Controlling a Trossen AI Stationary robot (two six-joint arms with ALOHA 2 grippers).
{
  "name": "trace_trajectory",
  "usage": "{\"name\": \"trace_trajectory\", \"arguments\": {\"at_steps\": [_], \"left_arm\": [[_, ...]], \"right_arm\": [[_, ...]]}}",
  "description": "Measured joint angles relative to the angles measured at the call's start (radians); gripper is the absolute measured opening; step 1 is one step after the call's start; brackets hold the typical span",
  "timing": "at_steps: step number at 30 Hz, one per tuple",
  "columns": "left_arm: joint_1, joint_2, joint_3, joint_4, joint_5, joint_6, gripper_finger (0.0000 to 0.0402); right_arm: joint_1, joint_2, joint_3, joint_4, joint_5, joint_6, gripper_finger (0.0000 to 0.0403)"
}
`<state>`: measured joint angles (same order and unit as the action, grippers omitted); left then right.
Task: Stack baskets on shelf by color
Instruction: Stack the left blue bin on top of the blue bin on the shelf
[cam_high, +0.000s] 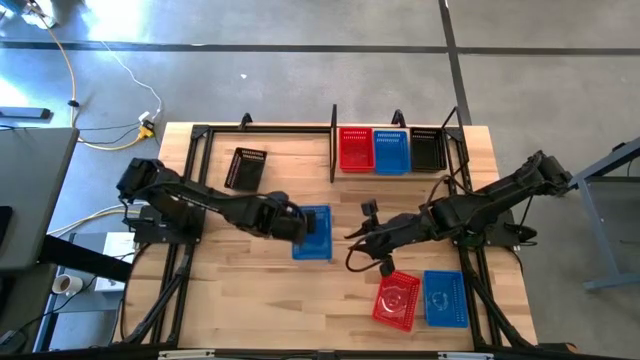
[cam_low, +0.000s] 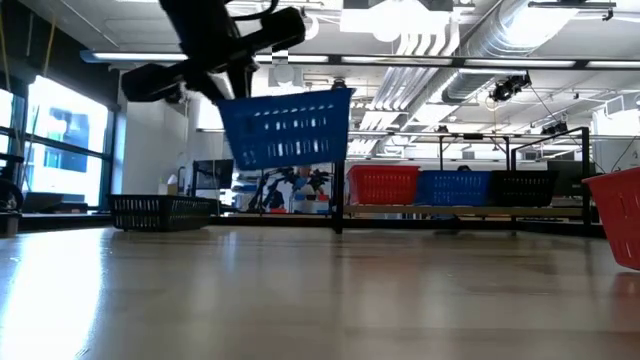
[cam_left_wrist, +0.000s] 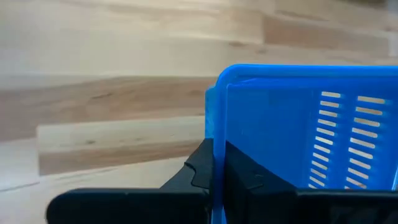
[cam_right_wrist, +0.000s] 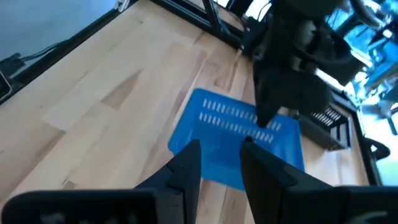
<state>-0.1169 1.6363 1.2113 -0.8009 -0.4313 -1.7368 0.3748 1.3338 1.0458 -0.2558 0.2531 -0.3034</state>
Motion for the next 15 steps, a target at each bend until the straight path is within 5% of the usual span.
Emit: {"name": "trace_trajectory", "arguments": {"at_steps": [15], "left_arm": [[0.088, 0.0, 0.116, -0.065, -0.037, 0.109, 0.0001]], "right_arm": [[-0.106, 0.006, 0.0, 0.142, -0.132, -0.067, 0.0099]]}}
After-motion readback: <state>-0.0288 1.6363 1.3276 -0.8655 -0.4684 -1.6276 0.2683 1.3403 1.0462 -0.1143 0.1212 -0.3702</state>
